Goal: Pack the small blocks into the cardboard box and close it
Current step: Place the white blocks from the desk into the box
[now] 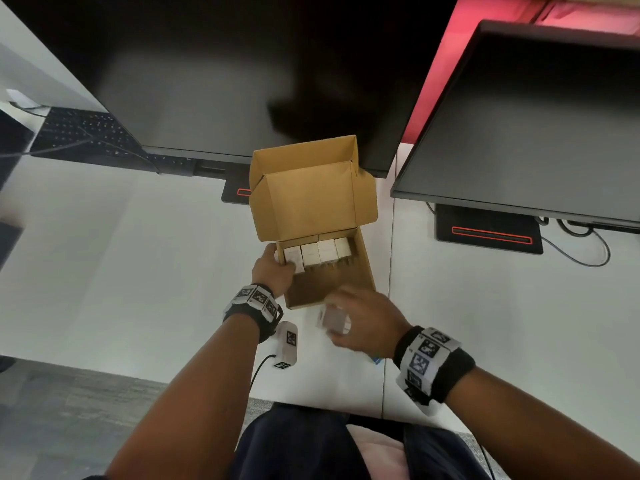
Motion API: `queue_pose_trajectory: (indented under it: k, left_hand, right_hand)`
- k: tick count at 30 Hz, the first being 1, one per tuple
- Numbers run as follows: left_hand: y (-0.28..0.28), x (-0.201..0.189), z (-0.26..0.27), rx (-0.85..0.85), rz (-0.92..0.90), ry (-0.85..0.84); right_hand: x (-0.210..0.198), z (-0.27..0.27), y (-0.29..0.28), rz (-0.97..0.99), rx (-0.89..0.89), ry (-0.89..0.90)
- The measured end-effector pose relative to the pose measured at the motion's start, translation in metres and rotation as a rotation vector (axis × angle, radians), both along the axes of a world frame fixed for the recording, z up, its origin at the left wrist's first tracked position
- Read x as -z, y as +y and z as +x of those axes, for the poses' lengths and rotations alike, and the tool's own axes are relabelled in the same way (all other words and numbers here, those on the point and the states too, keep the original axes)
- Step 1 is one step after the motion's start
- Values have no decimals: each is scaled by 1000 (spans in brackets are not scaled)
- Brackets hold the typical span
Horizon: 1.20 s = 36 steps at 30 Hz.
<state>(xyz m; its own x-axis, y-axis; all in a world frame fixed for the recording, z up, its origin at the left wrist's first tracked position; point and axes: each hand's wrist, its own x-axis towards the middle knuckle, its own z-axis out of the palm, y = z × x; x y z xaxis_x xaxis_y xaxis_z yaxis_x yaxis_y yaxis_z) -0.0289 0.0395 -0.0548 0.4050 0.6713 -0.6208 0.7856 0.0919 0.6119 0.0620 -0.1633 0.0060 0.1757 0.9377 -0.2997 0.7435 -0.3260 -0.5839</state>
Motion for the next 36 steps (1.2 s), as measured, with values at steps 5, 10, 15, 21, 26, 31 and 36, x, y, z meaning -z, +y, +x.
queue_pose_trajectory:
  k: [5,10,15,21,26,31,36]
  left_hand:
    - [3,5,-1,31,9,4]
    - [5,8,-2,22,4,2]
    - [6,13,-2,31,-3,1]
    - [7,14,-2,41,-10,5]
    - [7,15,-2,39,-12,10]
    - [7,14,-2,32,-15,3]
    - [6,12,-3,23,-20,-3]
  right_hand:
    - [-17,19,46,39,157,20]
    - [4,21,79,-112,170,-42]
    - [19,10,91,-165,131,-49]
    - [22,9,97,-200,-8,-154]
    - [28,9,94,-237,7,-120]
    - [34,11,90,-236,93,-30]
    - [37,5,92,-204,105,-20]
